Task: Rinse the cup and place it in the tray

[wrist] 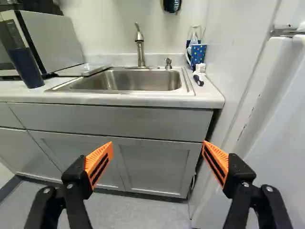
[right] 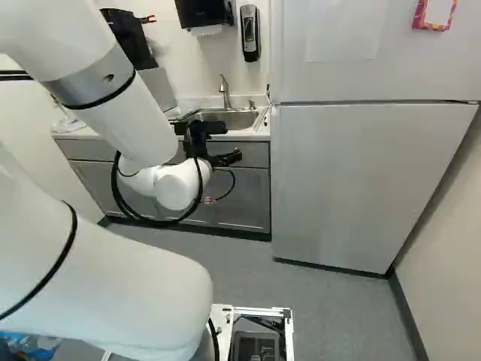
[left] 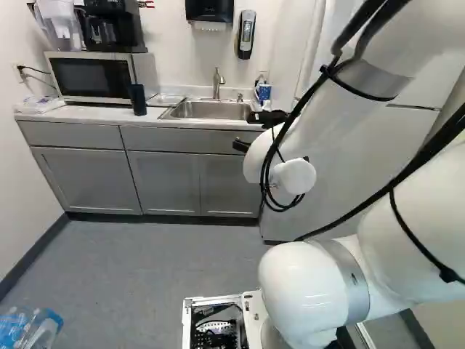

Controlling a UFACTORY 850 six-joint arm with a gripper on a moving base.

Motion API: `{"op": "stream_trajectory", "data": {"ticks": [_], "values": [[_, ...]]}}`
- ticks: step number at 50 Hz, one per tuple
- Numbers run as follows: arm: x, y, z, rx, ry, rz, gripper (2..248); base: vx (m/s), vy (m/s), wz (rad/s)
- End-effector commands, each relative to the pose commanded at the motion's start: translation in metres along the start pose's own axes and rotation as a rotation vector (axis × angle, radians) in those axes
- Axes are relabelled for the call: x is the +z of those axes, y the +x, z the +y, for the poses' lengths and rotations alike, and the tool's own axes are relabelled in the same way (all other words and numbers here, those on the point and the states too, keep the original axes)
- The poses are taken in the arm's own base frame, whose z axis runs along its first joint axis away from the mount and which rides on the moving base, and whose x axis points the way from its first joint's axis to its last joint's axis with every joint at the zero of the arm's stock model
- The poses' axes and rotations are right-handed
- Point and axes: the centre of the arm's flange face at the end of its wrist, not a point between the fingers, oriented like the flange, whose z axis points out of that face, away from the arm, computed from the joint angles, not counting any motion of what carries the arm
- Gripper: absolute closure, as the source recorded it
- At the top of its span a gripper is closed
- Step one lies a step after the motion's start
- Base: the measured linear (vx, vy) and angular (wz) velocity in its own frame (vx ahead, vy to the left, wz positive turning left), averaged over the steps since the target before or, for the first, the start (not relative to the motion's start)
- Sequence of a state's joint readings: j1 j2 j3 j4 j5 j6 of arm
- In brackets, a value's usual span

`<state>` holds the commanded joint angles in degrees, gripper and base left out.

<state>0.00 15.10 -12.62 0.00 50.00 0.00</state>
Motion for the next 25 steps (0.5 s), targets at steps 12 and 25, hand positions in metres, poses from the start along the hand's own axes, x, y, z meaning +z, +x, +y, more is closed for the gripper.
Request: {"op": "stream_trajectory", "data": {"ticks": [12, 25], "values": [[0.003, 0.013, 0.000, 0.000, 0.000, 0.031, 3, 0.000, 0.000, 0.000], [0.008, 0.028, 0.000, 0.000, 0.000, 0.062, 3, 0.000, 0.000, 0.000]]}}
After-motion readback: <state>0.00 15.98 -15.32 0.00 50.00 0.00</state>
